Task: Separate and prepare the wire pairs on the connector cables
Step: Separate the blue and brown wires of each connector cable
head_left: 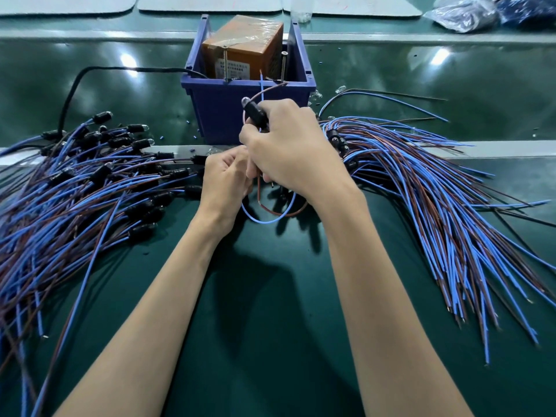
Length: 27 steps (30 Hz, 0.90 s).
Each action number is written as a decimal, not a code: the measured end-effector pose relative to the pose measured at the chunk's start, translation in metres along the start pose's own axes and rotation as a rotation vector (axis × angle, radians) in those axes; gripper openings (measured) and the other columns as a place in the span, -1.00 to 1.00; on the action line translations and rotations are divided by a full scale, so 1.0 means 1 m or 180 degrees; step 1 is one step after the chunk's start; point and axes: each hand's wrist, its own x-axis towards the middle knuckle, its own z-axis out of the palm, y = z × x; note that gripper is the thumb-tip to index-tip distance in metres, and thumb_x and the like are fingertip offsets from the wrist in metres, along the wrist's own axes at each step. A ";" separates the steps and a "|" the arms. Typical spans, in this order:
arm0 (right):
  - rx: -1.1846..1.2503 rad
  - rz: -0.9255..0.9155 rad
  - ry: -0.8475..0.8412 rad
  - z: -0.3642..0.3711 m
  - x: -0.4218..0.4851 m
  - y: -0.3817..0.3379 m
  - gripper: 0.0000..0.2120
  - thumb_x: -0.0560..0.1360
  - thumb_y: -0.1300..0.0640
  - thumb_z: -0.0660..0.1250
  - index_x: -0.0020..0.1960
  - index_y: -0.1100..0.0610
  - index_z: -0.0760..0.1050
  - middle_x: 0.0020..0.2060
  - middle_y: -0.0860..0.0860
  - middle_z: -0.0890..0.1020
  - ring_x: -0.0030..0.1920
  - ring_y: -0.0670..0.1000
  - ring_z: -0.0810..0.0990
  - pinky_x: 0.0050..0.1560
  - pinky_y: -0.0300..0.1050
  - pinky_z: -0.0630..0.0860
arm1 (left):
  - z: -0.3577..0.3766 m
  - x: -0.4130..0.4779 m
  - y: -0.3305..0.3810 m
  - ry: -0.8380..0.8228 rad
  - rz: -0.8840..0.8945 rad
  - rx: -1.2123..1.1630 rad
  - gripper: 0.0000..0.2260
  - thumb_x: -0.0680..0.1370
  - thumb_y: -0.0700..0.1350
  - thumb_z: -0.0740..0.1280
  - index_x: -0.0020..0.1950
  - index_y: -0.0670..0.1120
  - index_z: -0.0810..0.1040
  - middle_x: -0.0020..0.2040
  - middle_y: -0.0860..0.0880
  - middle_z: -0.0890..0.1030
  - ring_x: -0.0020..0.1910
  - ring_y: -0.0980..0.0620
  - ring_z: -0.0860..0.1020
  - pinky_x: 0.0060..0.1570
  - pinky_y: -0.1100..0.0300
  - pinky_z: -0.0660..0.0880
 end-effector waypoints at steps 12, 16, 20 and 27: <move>-0.0091 -0.0155 0.0056 0.004 -0.001 -0.005 -0.85 0.52 0.14 0.21 -0.17 0.16 0.49 -0.36 0.01 0.57 -0.34 0.03 0.52 -0.33 -0.22 0.46 | 0.000 0.003 -0.002 0.0205 0.0039 -0.0028 -0.47 0.47 -0.39 0.04 -0.64 0.04 0.26 -0.66 0.18 0.25 -0.62 0.23 0.15 -0.57 0.32 0.08; -0.0050 0.0087 0.0182 0.000 0.001 -0.001 -0.79 0.50 0.14 0.21 -0.24 0.23 0.48 -0.40 0.09 0.64 -0.33 0.12 0.60 -0.19 -0.04 0.59 | 0.000 0.003 -0.002 0.0277 0.0090 -0.0213 -0.41 0.56 -0.35 0.02 -0.63 0.03 0.39 -0.64 0.17 0.29 -0.64 0.21 0.18 -0.56 0.31 0.11; 0.0121 0.0379 0.0407 -0.007 0.003 0.008 -0.72 0.46 0.18 0.19 -0.31 0.31 0.53 -0.52 0.09 0.62 -0.46 0.03 0.61 -0.31 -0.20 0.56 | -0.001 0.006 -0.002 0.0482 0.0121 -0.0453 -0.67 0.59 -0.26 0.03 -0.35 -0.09 0.37 -0.63 -0.01 0.24 -0.63 0.11 0.12 -0.53 0.21 0.07; 0.0387 0.0615 0.0481 -0.016 0.003 0.019 -0.65 0.45 0.21 0.18 -0.50 0.22 0.47 -0.63 0.02 0.56 -0.55 -0.12 0.56 -0.37 -0.36 0.48 | 0.000 0.006 -0.002 0.0929 0.0131 -0.0679 -0.70 0.61 -0.28 -0.04 -0.30 -0.11 0.25 -0.67 0.06 0.21 -0.63 0.11 0.09 -0.56 0.27 0.08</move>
